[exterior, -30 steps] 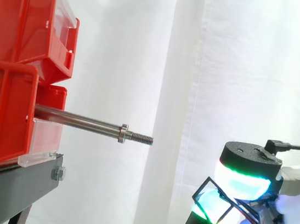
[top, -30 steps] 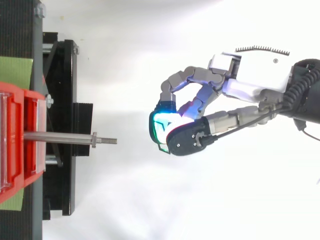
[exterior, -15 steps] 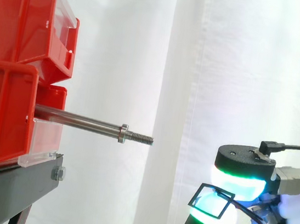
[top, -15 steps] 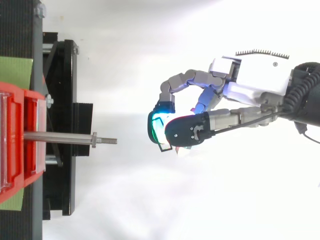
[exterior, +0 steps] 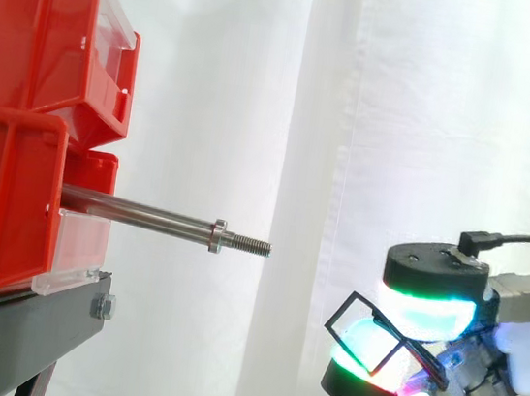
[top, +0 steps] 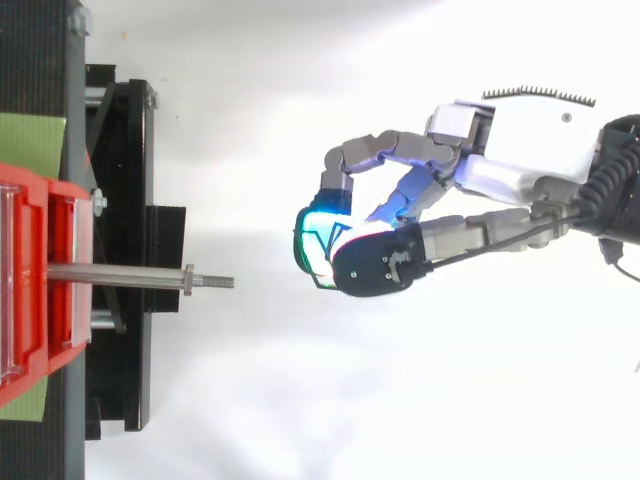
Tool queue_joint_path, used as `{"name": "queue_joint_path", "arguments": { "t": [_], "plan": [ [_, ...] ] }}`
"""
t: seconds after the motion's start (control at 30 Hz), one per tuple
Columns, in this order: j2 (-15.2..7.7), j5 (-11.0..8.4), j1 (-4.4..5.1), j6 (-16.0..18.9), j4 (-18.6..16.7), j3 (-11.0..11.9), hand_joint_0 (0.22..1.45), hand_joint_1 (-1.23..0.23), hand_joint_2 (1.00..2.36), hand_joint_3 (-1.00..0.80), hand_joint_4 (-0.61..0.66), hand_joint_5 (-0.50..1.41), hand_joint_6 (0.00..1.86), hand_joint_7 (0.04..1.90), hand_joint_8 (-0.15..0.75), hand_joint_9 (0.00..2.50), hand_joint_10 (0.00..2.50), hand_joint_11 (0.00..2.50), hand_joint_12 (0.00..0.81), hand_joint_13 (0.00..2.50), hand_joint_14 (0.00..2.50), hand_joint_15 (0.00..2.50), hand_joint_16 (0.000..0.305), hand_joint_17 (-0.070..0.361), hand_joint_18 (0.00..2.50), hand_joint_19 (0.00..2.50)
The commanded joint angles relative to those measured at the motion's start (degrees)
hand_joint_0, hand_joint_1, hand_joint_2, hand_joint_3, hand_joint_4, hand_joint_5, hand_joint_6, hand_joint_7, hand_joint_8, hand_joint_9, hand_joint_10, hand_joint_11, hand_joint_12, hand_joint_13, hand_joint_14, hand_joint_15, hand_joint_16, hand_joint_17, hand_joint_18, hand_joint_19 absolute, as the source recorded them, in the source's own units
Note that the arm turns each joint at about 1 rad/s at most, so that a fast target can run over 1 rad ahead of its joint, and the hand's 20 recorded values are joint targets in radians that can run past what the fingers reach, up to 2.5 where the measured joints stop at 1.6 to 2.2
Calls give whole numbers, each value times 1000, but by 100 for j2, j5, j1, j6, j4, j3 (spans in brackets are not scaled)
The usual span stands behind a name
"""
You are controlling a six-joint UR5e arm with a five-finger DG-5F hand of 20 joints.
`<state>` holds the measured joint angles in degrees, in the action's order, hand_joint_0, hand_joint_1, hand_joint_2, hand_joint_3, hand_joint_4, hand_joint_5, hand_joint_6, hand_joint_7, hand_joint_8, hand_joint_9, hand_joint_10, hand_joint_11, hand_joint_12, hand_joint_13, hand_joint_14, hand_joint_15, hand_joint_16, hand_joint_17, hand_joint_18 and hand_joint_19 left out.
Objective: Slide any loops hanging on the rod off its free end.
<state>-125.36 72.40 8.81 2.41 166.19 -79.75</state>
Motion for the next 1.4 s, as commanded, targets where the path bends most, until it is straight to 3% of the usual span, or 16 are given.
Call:
{"name": "queue_joint_path", "arguments": {
  "t": [0.0,0.2,0.27,0.5,0.73,0.87,0.97,1.2,1.37],
  "plan": [
    [56,2,-20,-3,62,3,628,-808,1017,-195,135,-145,742,972,255,958,16,430,327,882,12,298,46,103,920,586],
    [205,2,-20,-38,405,3,640,-799,1017,-181,88,-176,851,810,256,1000,18,537,336,883,12,305,46,103,923,585],
    [214,2,-20,-30,449,3,626,-763,1017,-181,134,-177,871,777,257,1039,20,567,339,885,12,306,47,105,929,589],
    [223,-7,-11,-3,546,3,616,-587,1003,-453,132,-144,892,939,278,1214,20,599,332,915,12,314,46,103,952,622],
    [240,-33,6,-3,590,38,620,-516,1003,-457,68,-139,890,914,268,1211,23,594,328,942,12,321,46,104,977,618],
    [258,-33,6,-3,801,152,625,-657,1014,-273,76,-166,919,851,273,1072,19,603,340,919,12,323,46,104,965,594],
    [267,-33,6,-3,968,231,652,-749,1016,-216,-10,-184,940,820,274,996,20,598,341,896,12,324,47,105,950,569],
    [293,-24,-20,6,1240,346,726,-805,1010,-356,-73,-183,962,872,262,1084,22,692,331,889,13,318,45,102,938,553],
    [302,-42,24,76,1513,346,700,-765,1007,-406,-68,-162,954,952,273,1214,23,735,327,920,12,325,44,100,954,577]
  ]
}}
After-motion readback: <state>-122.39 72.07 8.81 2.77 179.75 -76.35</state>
